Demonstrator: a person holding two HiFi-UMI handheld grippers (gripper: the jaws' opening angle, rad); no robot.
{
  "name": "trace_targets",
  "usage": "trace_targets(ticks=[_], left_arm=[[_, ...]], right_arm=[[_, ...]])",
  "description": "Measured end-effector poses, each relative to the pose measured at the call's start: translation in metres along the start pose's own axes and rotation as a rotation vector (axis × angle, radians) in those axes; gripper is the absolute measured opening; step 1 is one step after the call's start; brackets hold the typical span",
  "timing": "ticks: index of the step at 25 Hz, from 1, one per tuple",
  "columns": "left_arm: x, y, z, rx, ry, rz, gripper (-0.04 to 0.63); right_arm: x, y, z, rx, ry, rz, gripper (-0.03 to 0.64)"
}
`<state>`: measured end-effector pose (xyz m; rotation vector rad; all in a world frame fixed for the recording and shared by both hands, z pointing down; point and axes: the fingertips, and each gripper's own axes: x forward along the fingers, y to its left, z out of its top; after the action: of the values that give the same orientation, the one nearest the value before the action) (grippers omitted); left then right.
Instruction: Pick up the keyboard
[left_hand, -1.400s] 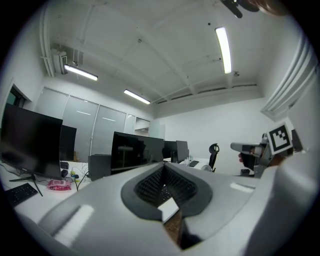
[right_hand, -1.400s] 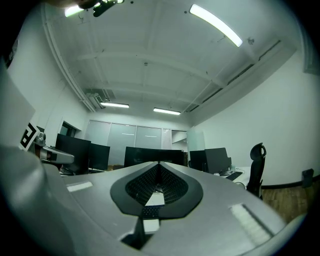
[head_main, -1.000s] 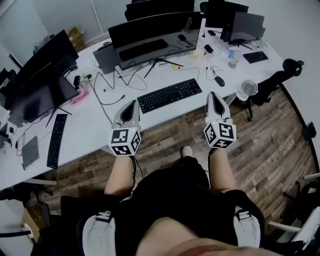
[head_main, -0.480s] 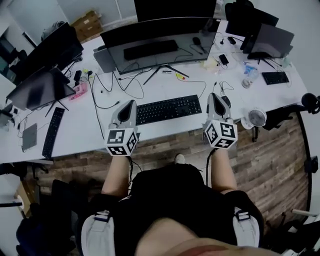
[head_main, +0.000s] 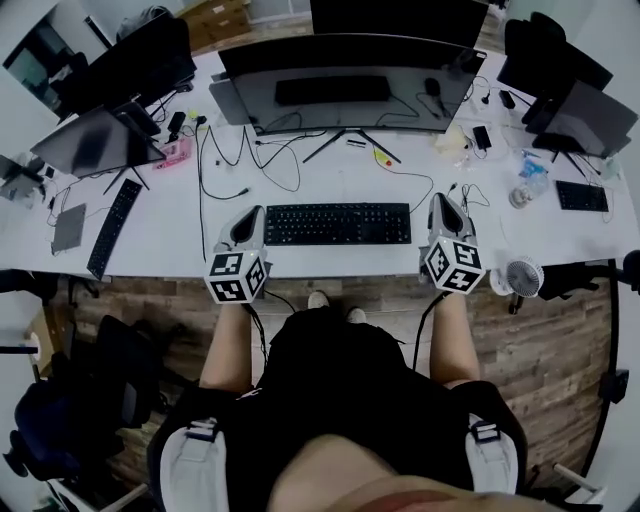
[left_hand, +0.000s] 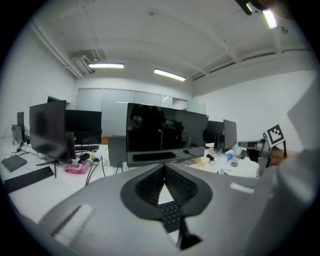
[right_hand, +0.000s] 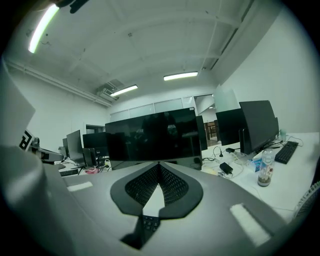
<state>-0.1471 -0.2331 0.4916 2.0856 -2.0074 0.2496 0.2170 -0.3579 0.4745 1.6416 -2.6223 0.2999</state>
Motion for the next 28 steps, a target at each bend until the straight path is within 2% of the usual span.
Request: trace_targets(ticks=[2,3,6,8,11,15,19,24,28], left_arm=[[0.005,0.011,-0.014,-0.036,0.044,0.016,0.055],[0.009,0.016,-0.023,-0.057,0.069,0.012,0.084],[0.024,0.025,-0.051,-0.120,0.142,-0.031,0.135],[0.033,0.029,-0.074,-0.153,0.202,-0.056,0.169],[0.048,0.038,-0.114,-0.196,0.297,-0.074,0.176],[0.068,0.053,-0.169,-0.257,0.443,-0.083,0.204],[0.081,0.073,-0.215,-0.292,0.577,-0.059,0.224],[0.095,0.090,-0.244,-0.398,0.637,-0.059,0.235],[0.109,0.085,-0.253,-0.496,0.651,-0.145,0.236]], right_arm=[[0.012,-0.010,-0.016,0.018,0.055,0.020,-0.003],[0.018,-0.014,-0.024,0.032,0.085,0.037,-0.002],[0.037,-0.026,-0.050,0.083,0.181,0.097,0.077],[0.048,-0.032,-0.073,0.127,0.257,0.137,0.098],[0.064,-0.039,-0.111,0.190,0.373,0.192,0.100],[0.080,-0.038,-0.166,0.187,0.534,0.260,0.118],[0.087,-0.038,-0.218,0.197,0.682,0.298,0.146],[0.086,-0.043,-0.254,0.237,0.788,0.318,0.150],[0.086,-0.038,-0.269,0.264,0.837,0.355,0.155]])
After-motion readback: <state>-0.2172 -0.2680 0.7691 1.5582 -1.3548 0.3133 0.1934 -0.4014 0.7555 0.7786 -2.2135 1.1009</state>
